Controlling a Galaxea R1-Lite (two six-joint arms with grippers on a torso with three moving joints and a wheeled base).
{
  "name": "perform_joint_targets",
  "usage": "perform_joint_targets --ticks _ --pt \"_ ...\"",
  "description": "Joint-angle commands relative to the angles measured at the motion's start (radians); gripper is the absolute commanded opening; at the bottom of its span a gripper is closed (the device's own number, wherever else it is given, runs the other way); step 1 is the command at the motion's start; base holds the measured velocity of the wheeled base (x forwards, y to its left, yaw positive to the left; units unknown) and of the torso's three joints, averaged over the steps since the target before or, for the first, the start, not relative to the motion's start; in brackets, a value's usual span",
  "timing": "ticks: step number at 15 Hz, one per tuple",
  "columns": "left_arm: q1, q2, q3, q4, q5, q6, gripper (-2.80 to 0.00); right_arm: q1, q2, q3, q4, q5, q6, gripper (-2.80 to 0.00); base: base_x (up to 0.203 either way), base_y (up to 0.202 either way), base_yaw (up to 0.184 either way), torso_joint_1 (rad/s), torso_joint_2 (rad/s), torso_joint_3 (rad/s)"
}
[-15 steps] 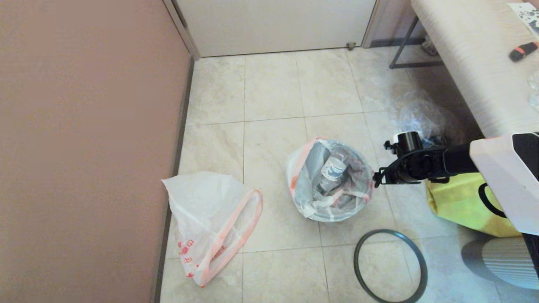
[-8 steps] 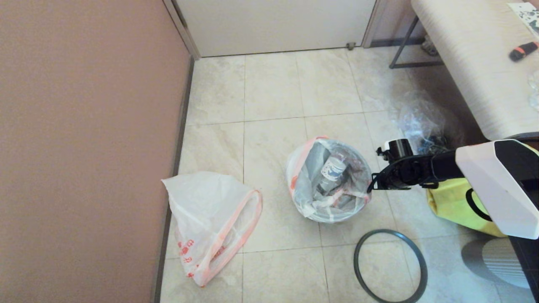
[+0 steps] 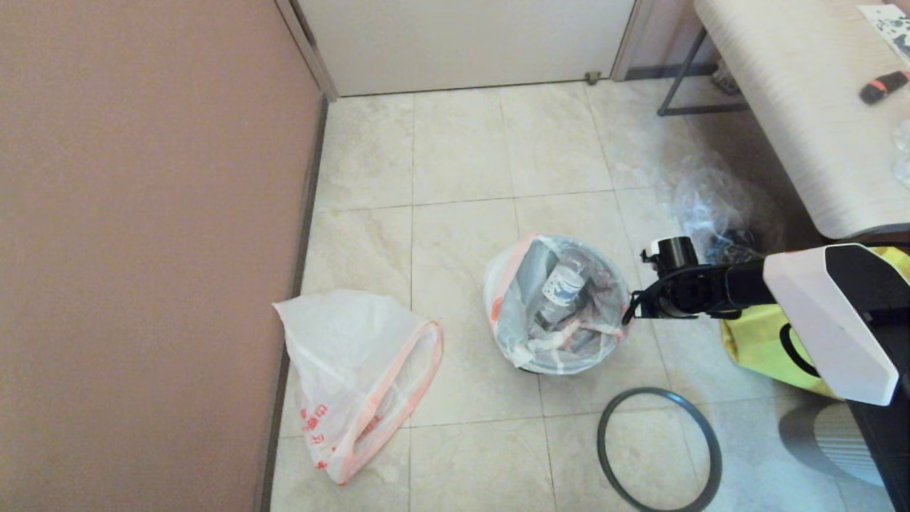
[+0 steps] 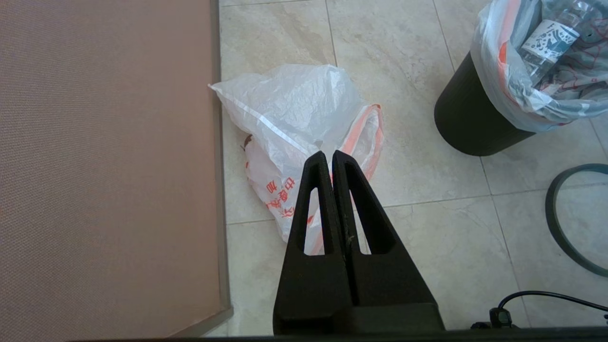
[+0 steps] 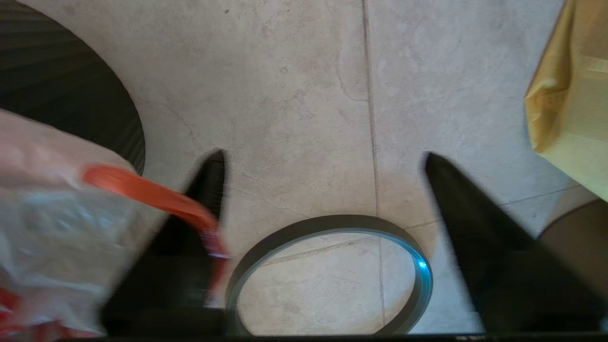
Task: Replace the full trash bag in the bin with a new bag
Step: Place the trash bag on the floor
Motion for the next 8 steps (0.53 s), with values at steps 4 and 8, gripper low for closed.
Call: perform_joint_targets --ticks 4,8 --pt "0.000 0.000 0.014 -0.001 0.000 0.000 -2.80 0.005 -0.075 0.045 0.029 -0.002 0.003 -2.80 0.000 0.000 0.000 0.000 0.00 0.000" --pt "0.000 0.000 0.014 -0.001 0.000 0.000 -2.80 0.033 -0.159 0.125 0.036 -0.002 0.020 -2.80 0.000 0.000 0.000 0.000 0.00 0.000"
